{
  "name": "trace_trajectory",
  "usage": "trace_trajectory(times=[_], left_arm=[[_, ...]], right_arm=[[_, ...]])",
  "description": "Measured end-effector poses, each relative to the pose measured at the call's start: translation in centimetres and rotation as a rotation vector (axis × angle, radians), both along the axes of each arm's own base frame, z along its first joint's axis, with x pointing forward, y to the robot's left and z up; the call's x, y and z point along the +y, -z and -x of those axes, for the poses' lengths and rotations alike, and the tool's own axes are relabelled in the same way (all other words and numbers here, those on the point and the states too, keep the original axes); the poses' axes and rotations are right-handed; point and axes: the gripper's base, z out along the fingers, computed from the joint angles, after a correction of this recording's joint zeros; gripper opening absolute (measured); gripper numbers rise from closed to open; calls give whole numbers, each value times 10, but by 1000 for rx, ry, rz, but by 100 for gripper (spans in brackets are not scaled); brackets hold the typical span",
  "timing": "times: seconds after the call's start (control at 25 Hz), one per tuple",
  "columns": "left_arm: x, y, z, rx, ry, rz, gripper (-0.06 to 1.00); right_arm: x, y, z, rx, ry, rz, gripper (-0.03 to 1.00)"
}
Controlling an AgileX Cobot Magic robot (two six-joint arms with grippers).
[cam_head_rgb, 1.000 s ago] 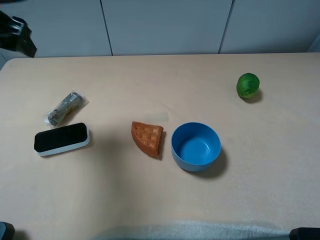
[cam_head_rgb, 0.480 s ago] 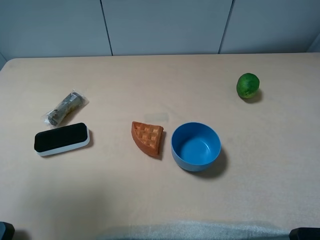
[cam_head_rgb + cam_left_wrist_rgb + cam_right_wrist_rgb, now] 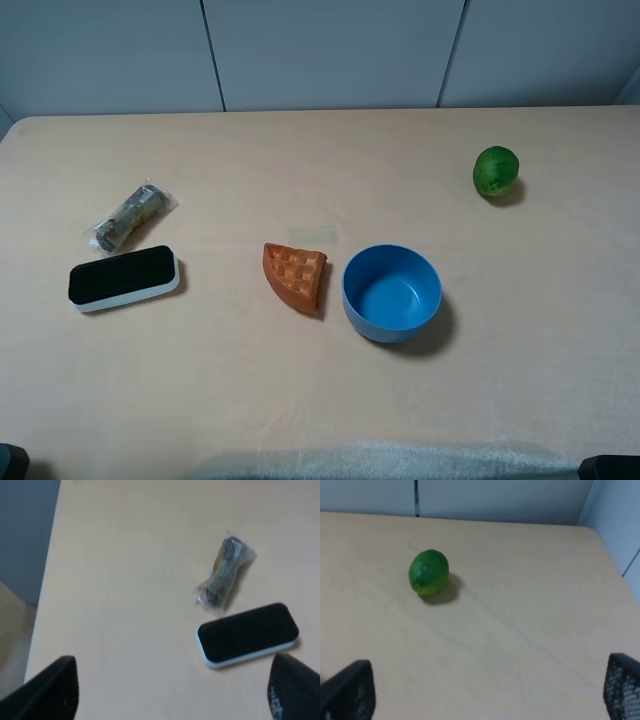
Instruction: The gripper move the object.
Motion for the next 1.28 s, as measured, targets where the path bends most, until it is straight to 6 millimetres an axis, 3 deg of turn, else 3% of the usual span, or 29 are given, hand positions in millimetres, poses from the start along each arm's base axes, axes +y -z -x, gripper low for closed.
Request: trace_trajectory(times=[0.28,0.6,1.28], left_arm=[[-1,26,28,-55,6,16,83],[-2,56,32,-45,16,32,83],[-3,59,36,-113,21,34,83]], right_arm=[[0,0,0,0,0,0,69],[0,0,0,0,0,0,69],[0,0,0,0,0,0,69]])
